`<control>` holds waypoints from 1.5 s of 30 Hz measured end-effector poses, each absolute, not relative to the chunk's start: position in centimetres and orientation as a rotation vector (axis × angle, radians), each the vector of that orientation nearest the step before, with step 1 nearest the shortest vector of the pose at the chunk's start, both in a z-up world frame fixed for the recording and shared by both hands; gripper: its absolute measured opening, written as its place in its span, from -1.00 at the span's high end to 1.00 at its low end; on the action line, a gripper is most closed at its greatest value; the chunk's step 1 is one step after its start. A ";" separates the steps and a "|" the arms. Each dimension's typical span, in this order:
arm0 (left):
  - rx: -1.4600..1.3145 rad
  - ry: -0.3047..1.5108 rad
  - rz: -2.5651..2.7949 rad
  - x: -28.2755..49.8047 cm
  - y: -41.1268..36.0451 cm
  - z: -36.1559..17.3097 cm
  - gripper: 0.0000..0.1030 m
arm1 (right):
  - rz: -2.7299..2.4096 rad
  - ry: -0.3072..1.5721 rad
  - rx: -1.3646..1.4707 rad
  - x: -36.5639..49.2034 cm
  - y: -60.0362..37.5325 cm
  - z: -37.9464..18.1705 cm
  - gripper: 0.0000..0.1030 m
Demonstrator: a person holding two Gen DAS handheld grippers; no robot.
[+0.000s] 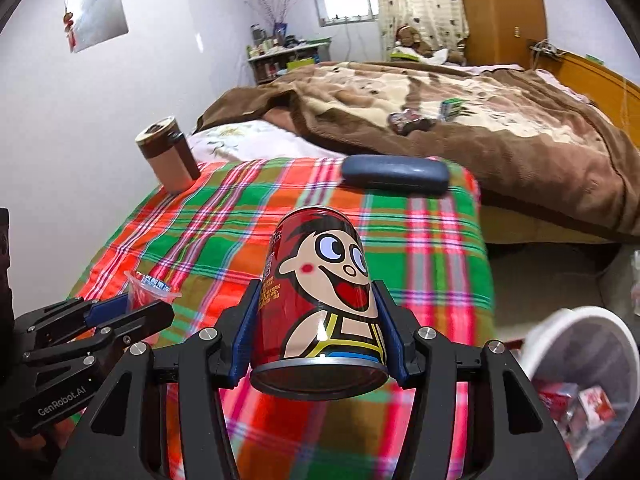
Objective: Collect trash
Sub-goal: 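Carry the cup and can over the wastebasket with both tools, then open both tools to drop the cup and can into the wastebasket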
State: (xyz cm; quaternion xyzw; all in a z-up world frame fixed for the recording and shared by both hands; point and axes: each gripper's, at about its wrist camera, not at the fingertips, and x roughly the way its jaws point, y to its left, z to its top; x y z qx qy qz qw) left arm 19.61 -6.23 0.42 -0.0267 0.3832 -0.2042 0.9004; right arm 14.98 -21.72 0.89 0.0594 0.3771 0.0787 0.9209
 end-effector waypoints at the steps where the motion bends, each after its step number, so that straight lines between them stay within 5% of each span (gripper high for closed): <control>1: -0.047 0.790 -0.434 19.2 -6.9 0.6 0.43 | 0.155 0.770 0.126 14.6 -22.2 1.0 -0.06; 24: 0.102 0.775 -0.719 13.3 -22.7 2.0 0.43 | -0.140 0.717 0.225 6.2 -34.9 1.7 -0.06; 45: 0.203 0.883 -0.838 11.2 -33.6 -2.5 0.42 | -0.333 0.837 0.293 3.0 -42.7 -2.4 -0.06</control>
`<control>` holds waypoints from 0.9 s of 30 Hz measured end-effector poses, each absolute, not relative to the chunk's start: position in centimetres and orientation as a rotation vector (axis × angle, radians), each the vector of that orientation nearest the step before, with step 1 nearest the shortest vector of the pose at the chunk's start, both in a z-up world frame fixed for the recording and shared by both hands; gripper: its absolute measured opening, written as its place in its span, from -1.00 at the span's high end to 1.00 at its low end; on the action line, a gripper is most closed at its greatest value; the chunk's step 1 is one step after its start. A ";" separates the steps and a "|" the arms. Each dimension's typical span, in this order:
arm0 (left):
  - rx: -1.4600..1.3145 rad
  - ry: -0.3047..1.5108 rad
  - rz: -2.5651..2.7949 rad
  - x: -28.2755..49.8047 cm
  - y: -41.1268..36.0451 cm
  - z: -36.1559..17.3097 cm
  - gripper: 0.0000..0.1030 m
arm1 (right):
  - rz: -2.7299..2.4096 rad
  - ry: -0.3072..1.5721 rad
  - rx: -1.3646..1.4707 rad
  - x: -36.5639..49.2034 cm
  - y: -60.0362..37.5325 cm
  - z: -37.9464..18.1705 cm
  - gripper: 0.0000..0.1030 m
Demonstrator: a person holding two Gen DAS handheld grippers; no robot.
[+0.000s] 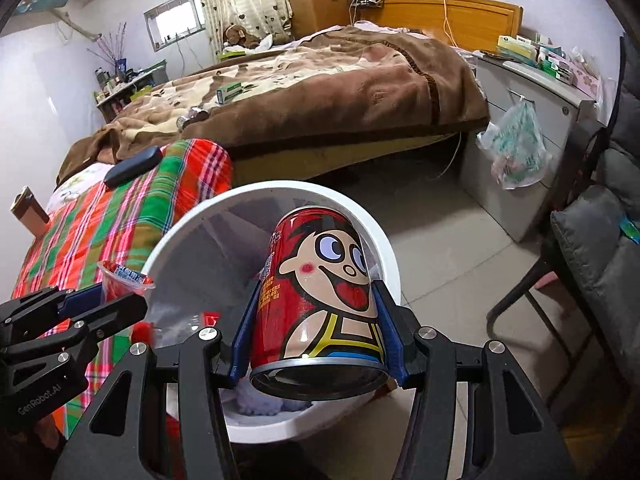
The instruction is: Collect trash
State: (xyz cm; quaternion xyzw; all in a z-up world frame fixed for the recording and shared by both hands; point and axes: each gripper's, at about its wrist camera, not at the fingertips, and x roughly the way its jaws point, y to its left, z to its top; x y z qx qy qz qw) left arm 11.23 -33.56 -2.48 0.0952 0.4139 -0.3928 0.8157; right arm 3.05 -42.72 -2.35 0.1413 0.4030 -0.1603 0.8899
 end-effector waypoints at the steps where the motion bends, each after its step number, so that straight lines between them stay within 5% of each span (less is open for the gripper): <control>1: 0.205 0.885 -0.832 11.4 -33.6 -2.6 0.41 | -0.330 0.841 0.291 3.1 -42.7 -2.5 -0.06; 5: 0.197 0.894 -0.816 11.8 -33.5 -3.0 0.02 | -0.339 0.853 0.253 3.5 -42.6 -2.7 -0.06; 27: 0.141 0.795 -0.763 9.2 -29.4 -0.8 -0.07 | -0.350 0.737 0.287 0.8 -40.0 -0.5 -0.16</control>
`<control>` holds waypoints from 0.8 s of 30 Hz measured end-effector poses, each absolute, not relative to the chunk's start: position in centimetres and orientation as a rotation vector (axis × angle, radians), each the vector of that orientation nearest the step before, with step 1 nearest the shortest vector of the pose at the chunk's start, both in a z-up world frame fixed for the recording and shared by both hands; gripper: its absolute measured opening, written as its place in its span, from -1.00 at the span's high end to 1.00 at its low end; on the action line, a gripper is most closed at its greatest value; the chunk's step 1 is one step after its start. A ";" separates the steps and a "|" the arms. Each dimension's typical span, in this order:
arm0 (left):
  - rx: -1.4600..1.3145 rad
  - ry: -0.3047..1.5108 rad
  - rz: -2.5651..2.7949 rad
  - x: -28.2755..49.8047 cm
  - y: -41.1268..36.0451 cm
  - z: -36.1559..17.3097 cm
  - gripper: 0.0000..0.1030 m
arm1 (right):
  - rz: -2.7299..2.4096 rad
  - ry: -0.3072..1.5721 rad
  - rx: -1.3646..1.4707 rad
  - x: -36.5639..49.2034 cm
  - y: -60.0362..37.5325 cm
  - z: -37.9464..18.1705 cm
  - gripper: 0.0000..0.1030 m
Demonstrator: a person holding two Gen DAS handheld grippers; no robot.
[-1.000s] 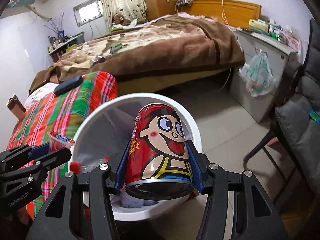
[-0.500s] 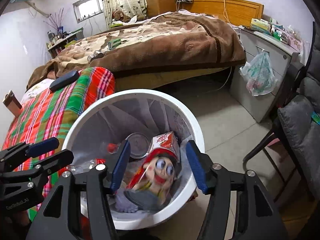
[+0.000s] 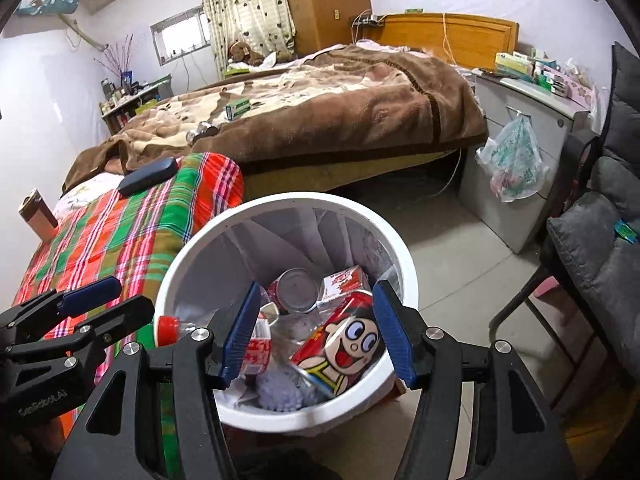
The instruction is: Collect trash
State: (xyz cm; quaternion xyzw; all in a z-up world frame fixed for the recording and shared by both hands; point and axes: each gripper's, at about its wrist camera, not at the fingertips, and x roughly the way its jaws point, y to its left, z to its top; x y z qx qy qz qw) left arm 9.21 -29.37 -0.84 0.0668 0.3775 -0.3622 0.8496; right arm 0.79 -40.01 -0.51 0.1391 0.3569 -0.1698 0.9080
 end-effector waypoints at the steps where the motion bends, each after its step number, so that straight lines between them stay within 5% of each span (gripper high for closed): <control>1: 0.144 0.774 -0.753 8.7 -28.9 -0.6 -0.07 | -0.352 0.731 0.294 0.5 -39.8 -0.4 -0.16; 24: 0.170 0.620 -0.630 -0.5 -22.4 -0.5 -0.07 | -0.468 0.560 0.248 -6.2 -32.8 -0.5 -0.16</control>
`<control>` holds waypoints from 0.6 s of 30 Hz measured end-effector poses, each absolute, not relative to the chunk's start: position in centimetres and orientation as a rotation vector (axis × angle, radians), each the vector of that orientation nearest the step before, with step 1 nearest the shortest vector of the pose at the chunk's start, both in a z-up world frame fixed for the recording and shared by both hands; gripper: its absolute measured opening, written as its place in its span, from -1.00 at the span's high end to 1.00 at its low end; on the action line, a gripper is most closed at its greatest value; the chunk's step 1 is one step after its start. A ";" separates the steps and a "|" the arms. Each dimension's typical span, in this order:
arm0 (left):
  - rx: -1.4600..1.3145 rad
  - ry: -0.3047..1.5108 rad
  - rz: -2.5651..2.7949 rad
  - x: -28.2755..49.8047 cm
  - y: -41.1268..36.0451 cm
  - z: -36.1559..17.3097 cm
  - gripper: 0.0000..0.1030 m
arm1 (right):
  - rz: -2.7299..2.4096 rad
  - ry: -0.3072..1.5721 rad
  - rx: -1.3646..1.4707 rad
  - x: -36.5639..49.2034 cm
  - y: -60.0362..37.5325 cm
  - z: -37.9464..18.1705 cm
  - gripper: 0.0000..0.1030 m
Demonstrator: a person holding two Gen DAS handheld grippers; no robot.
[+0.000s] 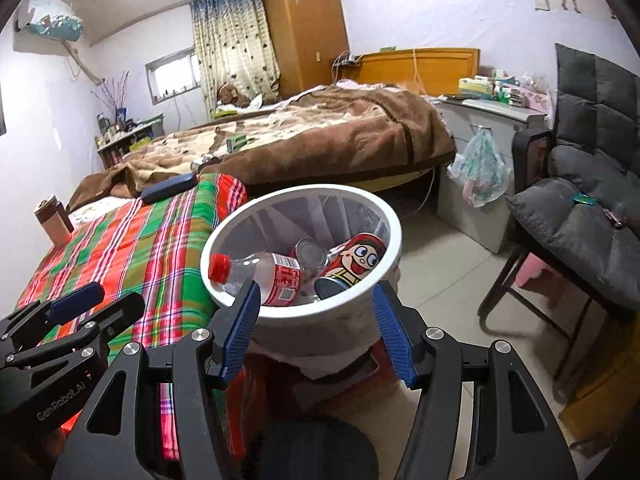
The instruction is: Collect trash
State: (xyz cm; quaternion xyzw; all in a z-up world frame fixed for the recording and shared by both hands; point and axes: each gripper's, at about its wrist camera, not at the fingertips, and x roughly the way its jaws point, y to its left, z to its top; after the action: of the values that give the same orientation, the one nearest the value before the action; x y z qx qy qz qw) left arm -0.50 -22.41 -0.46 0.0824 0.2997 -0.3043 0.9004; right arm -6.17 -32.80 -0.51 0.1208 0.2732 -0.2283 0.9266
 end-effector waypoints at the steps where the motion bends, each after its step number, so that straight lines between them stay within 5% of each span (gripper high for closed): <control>1: 0.169 0.612 -0.627 -0.8 -22.2 -0.4 -0.07 | -0.470 0.556 0.241 -6.3 -32.6 -0.5 -0.16; 18: 0.157 0.552 -0.620 -2.9 -21.0 0.9 -0.08 | -0.479 0.524 0.246 -7.6 -31.2 -0.6 -0.16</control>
State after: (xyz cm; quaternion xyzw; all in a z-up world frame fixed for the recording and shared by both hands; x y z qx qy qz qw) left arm -2.89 -21.04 0.95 0.0764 0.2678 -0.3008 0.9121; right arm -7.65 -31.15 -0.55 0.1203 0.2560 -0.2341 0.9302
